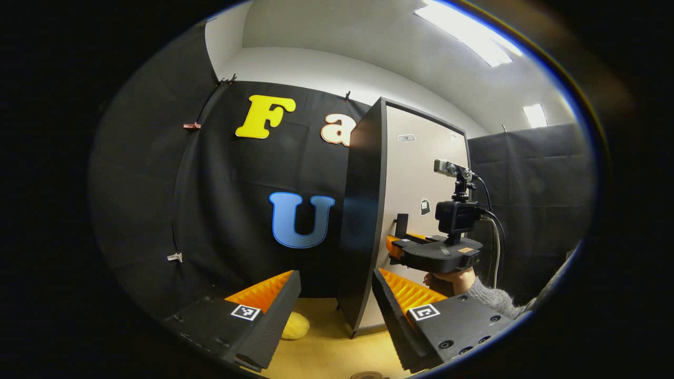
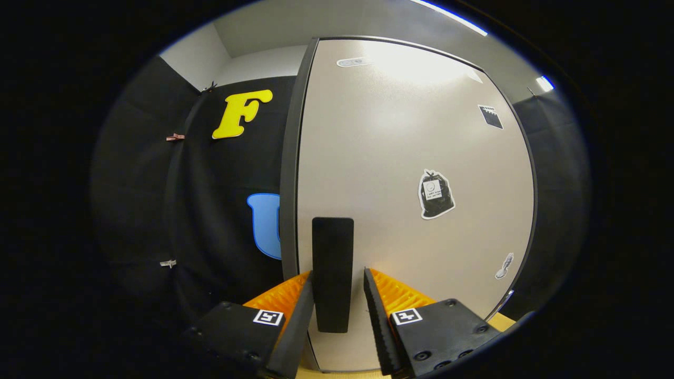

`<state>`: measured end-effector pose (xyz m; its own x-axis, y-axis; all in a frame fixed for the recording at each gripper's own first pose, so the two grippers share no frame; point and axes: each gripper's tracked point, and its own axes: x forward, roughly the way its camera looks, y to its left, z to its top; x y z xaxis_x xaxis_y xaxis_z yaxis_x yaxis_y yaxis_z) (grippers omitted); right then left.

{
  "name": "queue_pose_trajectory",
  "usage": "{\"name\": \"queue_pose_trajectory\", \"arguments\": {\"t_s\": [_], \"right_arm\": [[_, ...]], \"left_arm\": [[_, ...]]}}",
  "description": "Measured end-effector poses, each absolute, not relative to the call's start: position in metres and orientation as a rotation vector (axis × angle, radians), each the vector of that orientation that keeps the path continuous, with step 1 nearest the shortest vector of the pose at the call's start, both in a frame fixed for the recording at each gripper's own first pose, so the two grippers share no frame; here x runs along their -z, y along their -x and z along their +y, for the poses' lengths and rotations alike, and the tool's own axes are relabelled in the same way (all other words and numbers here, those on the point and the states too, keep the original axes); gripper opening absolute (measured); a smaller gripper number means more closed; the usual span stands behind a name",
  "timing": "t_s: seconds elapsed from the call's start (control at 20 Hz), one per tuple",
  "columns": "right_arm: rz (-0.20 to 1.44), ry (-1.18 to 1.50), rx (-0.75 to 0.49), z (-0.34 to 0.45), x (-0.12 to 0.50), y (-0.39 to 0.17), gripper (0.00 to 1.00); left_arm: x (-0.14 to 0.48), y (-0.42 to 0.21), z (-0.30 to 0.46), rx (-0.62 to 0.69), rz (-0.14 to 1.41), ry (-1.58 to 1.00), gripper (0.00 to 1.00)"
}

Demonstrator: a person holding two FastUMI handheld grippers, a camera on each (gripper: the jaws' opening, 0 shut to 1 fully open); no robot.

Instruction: Open the cabinet door with the right hand, grasp the bottle in the cabinet with the left hand and place it on the coaster, then close the cabinet door with the right hand.

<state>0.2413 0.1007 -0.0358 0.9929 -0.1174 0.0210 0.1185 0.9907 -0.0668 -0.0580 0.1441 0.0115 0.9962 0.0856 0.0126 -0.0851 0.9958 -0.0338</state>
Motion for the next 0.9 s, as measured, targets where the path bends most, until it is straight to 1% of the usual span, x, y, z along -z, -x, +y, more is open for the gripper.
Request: {"name": "queue_pose_trajectory", "arguments": {"t_s": [0.1,0.15,0.2,0.25,0.3,0.35,0.45,0.65,0.9], "right_arm": [[-0.008,0.066,0.112,0.104,0.04,-0.241,0.6],[-0.007,0.065,0.124,0.103,0.041,-0.247,0.42],[-0.006,0.074,0.127,0.106,0.04,-0.244,0.39],[-0.005,0.081,0.127,0.105,0.04,-0.245,0.39],[-0.007,0.077,0.127,0.104,0.039,-0.239,0.26],[-0.002,0.084,0.125,0.103,0.04,-0.243,0.3],[0.007,0.086,0.113,0.104,0.041,-0.243,0.21],[0.022,0.092,0.064,0.107,0.04,-0.23,0.21],[0.031,0.083,0.025,0.105,0.037,-0.192,0.21]], "left_arm": [[-0.01,0.056,0.145,-0.084,-0.009,0.039,0.87],[-0.008,0.057,0.146,-0.085,-0.006,0.04,0.87],[-0.008,0.056,0.146,-0.088,-0.004,0.039,0.87],[-0.008,0.058,0.147,-0.09,-0.002,0.041,0.87],[-0.008,0.058,0.146,-0.09,-0.002,0.043,0.87],[-0.006,0.059,0.147,-0.09,0.0,0.047,0.87],[-0.007,0.059,0.145,-0.089,0.002,0.051,0.87],[-0.01,0.057,0.143,-0.081,-0.001,0.056,0.87],[-0.014,0.054,0.131,-0.045,-0.01,0.054,0.87]]}}
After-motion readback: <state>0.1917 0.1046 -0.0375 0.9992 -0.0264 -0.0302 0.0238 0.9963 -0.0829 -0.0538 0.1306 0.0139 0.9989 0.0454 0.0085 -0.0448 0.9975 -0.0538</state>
